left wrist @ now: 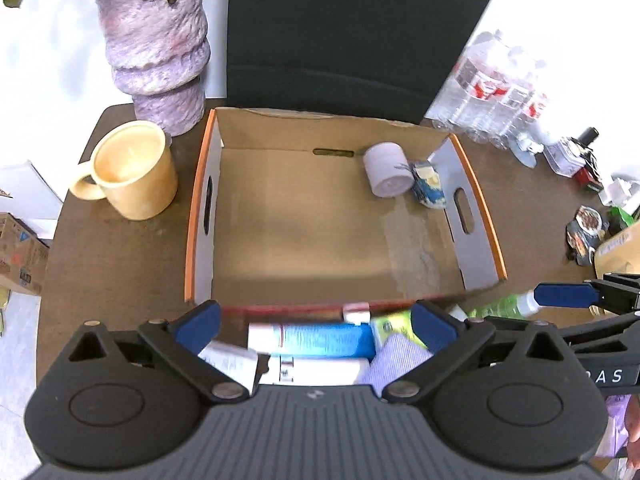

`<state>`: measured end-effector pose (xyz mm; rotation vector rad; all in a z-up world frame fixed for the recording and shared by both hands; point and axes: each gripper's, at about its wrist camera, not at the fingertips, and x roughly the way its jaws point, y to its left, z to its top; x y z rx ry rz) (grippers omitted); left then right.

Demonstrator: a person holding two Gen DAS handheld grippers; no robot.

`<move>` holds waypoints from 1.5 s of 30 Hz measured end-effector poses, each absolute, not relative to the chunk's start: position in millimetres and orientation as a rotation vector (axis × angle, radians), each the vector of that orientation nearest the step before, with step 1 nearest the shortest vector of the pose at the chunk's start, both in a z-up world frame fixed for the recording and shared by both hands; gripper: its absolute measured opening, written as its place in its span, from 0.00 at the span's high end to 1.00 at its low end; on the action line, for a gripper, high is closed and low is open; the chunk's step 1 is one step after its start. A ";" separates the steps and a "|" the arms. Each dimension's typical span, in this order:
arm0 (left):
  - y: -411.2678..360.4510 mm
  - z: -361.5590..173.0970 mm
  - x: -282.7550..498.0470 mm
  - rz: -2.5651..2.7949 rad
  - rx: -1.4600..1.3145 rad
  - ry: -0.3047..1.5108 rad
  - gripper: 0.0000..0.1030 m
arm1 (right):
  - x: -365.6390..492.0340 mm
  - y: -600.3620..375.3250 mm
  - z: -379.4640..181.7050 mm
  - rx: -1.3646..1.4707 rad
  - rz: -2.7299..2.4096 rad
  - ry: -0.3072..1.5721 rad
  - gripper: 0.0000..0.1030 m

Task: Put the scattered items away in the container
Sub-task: 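Withdraw both tools from the box back over the remaining items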

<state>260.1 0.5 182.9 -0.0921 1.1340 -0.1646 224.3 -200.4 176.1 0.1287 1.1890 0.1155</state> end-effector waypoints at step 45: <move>-16.7 6.3 -48.3 -0.034 0.014 0.710 0.00 | -84.7 -175.7 5.1 0.139 -0.026 0.720 0.10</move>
